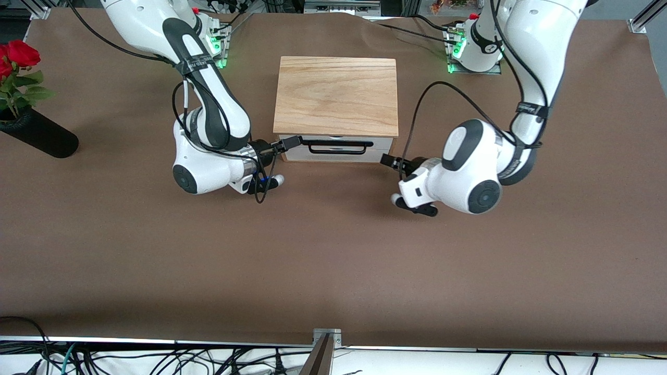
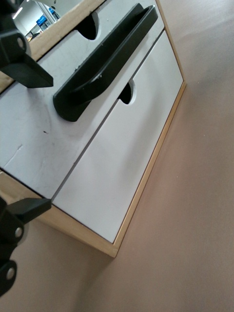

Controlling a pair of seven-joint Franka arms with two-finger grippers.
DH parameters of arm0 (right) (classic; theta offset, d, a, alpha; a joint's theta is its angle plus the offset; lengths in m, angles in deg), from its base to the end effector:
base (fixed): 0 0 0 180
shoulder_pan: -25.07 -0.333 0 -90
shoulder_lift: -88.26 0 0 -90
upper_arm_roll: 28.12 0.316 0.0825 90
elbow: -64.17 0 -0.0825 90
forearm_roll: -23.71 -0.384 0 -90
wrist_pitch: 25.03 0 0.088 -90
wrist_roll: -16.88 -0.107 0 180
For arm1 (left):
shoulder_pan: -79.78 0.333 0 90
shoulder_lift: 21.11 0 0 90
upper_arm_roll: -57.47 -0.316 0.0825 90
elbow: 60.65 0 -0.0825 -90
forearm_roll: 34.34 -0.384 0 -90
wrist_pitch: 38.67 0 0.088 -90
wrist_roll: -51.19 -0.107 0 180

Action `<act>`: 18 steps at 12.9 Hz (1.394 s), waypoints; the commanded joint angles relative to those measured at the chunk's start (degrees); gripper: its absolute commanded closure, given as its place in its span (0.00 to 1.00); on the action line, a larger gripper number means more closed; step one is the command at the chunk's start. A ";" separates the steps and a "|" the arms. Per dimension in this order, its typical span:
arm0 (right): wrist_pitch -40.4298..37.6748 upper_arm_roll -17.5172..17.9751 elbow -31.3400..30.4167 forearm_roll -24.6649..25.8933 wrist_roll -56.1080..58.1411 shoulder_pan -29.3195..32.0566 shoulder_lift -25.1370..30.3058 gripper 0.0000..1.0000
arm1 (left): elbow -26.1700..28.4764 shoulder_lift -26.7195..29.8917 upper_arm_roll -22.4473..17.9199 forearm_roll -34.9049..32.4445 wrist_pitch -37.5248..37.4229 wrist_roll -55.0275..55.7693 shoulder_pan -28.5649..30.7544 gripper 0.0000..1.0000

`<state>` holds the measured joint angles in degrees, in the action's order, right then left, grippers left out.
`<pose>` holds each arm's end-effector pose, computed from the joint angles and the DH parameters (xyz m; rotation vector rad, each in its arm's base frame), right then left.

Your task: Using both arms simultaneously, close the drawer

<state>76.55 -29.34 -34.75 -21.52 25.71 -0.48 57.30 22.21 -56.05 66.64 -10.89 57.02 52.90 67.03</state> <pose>0.5426 0.3145 0.2619 -2.3999 -0.2543 0.7118 0.6163 -0.2706 0.3212 2.6499 -0.2932 -0.6417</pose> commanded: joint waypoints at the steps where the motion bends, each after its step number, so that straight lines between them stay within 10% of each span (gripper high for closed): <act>1: -2.79 -0.01 -1.54 1.72 -1.18 -0.55 3.79 0.00 | -2.96 1.18 -0.03 -3.57 -1.12 -0.21 3.42 0.00; 5: -2.79 -5.26 1.09 5.47 -0.30 -0.55 6.61 0.00 | -3.23 5.13 0.05 -10.86 -1.12 -0.56 7.38 0.00; 10: -6.82 -8.54 9.44 36.65 1.80 -0.64 11.79 0.00 | -1.92 16.71 0.06 -16.94 -1.91 -0.65 11.08 0.00; 18: -11.13 -12.23 9.45 45.75 14.21 6.20 27.62 0.00 | 15.21 36.95 -0.30 -26.96 -1.04 0.14 11.35 0.00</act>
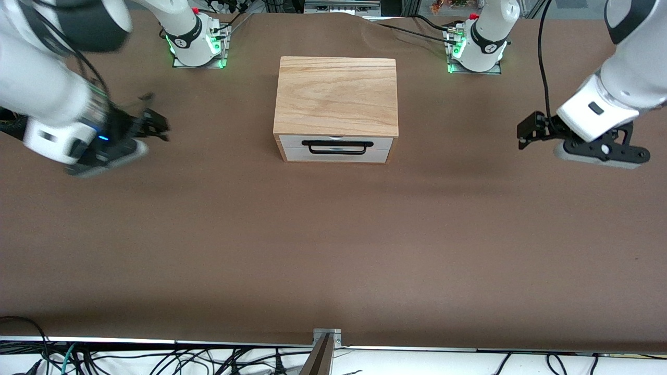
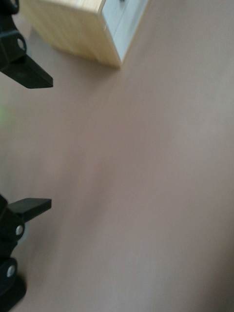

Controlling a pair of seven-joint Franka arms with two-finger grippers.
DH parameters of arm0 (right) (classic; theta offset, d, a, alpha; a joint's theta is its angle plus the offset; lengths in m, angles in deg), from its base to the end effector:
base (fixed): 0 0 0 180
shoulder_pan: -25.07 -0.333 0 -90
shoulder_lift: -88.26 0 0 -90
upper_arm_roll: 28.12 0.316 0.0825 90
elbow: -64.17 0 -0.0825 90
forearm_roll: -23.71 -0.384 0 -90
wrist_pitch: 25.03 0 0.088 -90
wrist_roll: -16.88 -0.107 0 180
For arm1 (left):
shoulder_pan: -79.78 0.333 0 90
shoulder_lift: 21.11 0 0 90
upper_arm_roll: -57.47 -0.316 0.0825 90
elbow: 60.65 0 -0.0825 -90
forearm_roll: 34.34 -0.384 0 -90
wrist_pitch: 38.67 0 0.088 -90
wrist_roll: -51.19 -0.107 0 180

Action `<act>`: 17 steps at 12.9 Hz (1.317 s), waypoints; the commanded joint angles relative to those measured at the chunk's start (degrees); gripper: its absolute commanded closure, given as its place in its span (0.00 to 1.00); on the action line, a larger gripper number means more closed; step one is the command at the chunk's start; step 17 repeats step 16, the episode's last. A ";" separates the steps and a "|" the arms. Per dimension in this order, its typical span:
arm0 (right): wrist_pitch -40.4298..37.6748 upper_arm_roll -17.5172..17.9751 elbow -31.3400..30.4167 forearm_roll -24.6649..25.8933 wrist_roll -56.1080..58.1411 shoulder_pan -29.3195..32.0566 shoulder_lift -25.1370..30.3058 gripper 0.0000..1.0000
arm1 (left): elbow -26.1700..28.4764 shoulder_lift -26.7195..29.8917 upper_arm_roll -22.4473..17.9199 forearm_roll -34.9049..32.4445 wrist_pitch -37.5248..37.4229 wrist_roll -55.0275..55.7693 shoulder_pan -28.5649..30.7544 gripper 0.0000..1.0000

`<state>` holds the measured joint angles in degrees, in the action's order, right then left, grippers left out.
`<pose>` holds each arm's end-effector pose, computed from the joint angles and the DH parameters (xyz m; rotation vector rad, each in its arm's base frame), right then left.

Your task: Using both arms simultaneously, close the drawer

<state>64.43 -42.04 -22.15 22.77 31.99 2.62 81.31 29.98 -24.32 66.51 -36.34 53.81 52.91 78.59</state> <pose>0.5800 0.0973 0.5865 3.0644 0.6420 -0.0996 0.5659 -0.0960 0.5918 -3.1043 0.2337 0.0314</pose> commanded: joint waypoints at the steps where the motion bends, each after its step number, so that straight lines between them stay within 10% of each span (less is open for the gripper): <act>1: -0.23 0.91 -4.20 0.42 13.14 5.29 3.96 0.00 | 7.54 5.32 -0.77 -1.43 1.92 0.04 -0.30 0.00; 5: -2.96 10.45 -6.66 -6.71 -6.00 15.31 7.91 0.00 | 6.31 5.14 -4.62 3.74 2.00 -0.83 -1.87 0.00; 17: -2.88 11.28 -1.75 2.25 -7.55 11.56 5.72 0.00 | 3.41 3.56 -4.73 3.06 -0.98 -0.49 -2.93 0.00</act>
